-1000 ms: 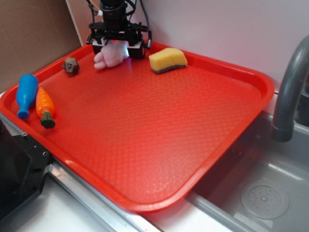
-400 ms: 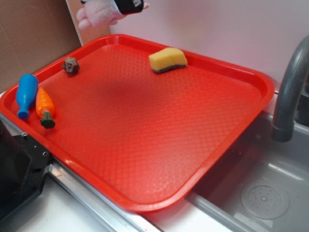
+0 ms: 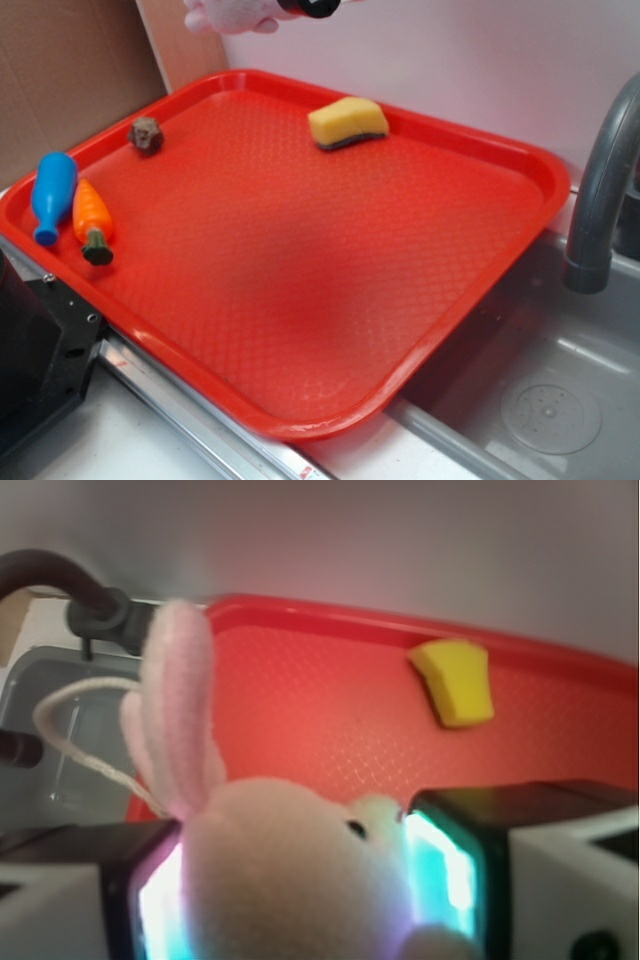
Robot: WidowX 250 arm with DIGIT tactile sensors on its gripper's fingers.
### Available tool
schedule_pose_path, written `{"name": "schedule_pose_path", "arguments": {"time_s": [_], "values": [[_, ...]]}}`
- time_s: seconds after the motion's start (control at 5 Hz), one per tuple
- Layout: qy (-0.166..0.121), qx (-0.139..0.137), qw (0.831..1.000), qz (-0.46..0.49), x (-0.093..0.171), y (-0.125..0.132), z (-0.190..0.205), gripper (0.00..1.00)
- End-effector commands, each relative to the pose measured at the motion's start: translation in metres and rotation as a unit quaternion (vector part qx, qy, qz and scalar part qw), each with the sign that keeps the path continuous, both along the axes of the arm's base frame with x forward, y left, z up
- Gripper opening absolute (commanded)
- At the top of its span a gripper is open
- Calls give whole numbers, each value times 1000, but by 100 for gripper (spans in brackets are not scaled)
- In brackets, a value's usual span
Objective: Grab the pink bunny.
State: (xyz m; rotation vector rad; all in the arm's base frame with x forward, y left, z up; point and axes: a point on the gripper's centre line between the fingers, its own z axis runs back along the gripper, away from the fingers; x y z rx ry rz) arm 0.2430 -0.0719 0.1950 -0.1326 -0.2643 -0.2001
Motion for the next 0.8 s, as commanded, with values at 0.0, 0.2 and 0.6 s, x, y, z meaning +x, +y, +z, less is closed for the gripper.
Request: {"name": "schedule_pose_path", "arguments": {"time_s": [0.0,0.2,0.6], "values": [[-4,24,989,145,-50,73,13,0],[31,-43,983,176,-54,80,5,0],[79,-21,981,177,-43,71,-15,0]]}}
